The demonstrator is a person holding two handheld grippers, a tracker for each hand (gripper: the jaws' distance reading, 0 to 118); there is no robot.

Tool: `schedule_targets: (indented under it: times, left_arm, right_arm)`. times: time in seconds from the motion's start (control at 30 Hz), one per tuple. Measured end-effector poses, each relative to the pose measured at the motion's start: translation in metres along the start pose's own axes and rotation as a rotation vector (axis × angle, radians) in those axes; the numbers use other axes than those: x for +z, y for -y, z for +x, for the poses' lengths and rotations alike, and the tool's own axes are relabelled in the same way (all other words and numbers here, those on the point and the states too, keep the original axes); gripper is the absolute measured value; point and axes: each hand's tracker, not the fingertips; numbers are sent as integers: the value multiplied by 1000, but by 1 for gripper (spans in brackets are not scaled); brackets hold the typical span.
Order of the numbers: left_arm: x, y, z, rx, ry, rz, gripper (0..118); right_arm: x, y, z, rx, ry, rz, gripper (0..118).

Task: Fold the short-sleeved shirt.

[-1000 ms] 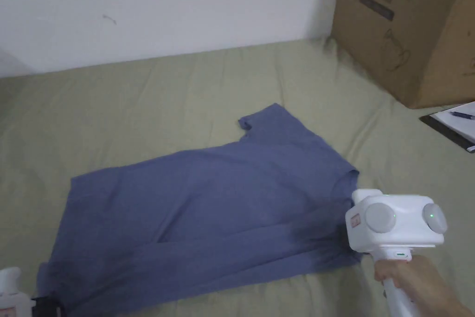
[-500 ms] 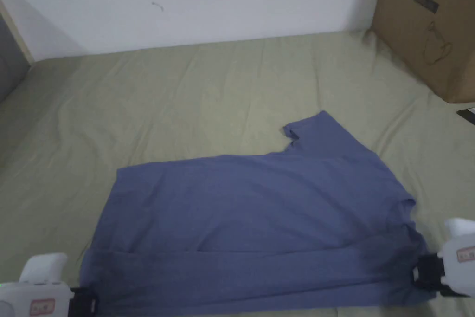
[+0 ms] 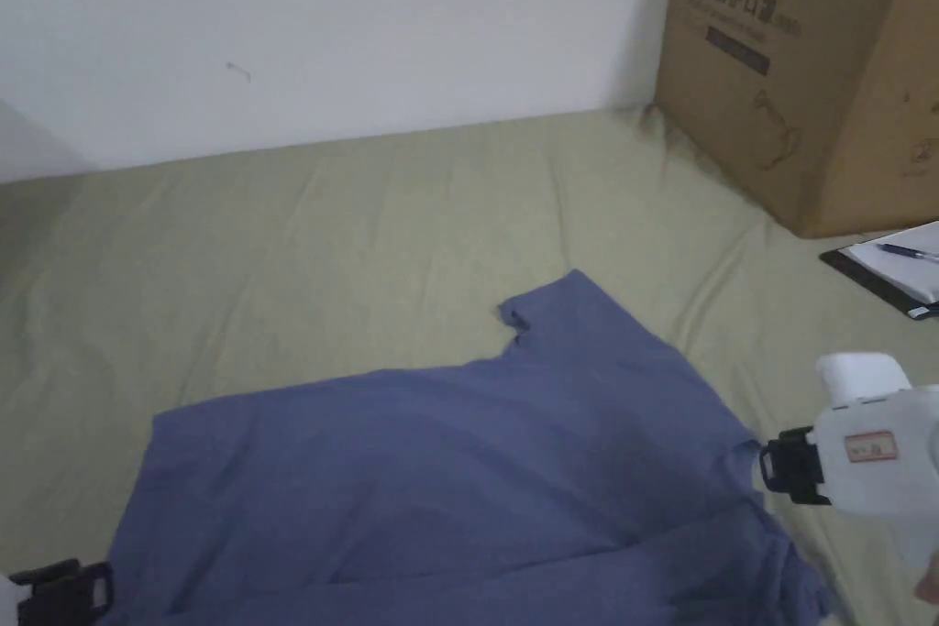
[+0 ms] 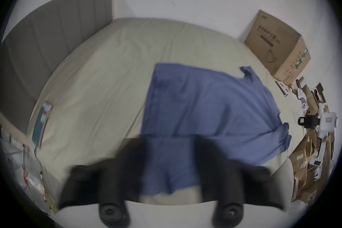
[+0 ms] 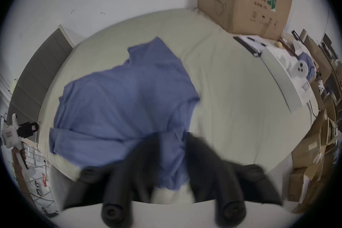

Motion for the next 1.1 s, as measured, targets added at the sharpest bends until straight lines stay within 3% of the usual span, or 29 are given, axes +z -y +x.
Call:
schedule_targets:
  times: [0.07, 0.23, 0.3, 0.33, 0.37, 0.4, 0.43, 0.47, 0.53, 0.57, 0.63, 0.7, 0.77, 0.8, 0.9, 0.93, 0.97, 1.1]
  left_arm:
    - [-29, -8, 5, -1, -66, 17, 0]
    - [-70, -38, 12, 8, -22, -4, 0]
    - [-82, -50, 11, 15, -24, -10, 0]
    - [-81, -56, 14, 17, -30, -9, 0]
    - [-85, -60, 14, 19, -33, -8, 0]
    - [-90, -65, 13, 18, -34, -13, 0]
    - [-92, -68, 17, 18, -36, -17, 0]
    - [-92, -69, 23, 19, -38, -20, 0]
    - [-100, -72, 22, 15, -45, -41, 0]
    - [-104, -72, 21, 11, -52, -47, 0]
    - [-110, -71, 22, 13, -70, -68, 0]
    - [-117, -71, 18, 26, -71, -81, 0]
    - [-125, -74, 16, 55, -61, -100, 0]
    - [-130, -76, 15, 67, -53, -113, 16]
    - [-148, -91, 0, 68, -63, -122, 106]
    - [-154, -100, -1, 78, -44, -111, 114]
    - [-159, -109, -1, 90, -34, -101, 114]
    - [-194, -151, -8, 127, -39, -93, 114]
  right_arm:
    - [-14, -18, -5, -17, -15, 10, 0]
    - [-78, -81, -6, 5, -36, -27, 0]
    - [-109, -115, -10, 71, 7, -36, 0]
    - [-129, -135, -11, 106, 2, -60, 16]
    - [-151, -152, -8, 128, -10, -102, 51]
    - [-179, -168, -5, 114, -22, -155, 105]
    - [-204, -181, -1, 70, -23, -199, 117]
    - [-222, -192, 4, 33, -24, -216, 114]
    - [-255, -206, 9, -54, 51, -267, 83]
    - [-268, -207, 11, -50, 57, -281, 73]
    - [-289, -196, 8, -9, 60, -365, 66]
    - [-284, -190, -4, 88, 101, -293, 61]
    - [-276, -193, -12, 132, 100, -305, 48]
    - [-275, -194, -13, 153, 119, -314, 36]
    - [-275, -198, -10, 167, 129, -321, 2]
    - [-273, -199, -8, 130, 107, -332, 2]
    - [-272, -200, -9, 114, 116, -328, 2]
    - [-273, -196, -15, 143, 134, -324, 1]
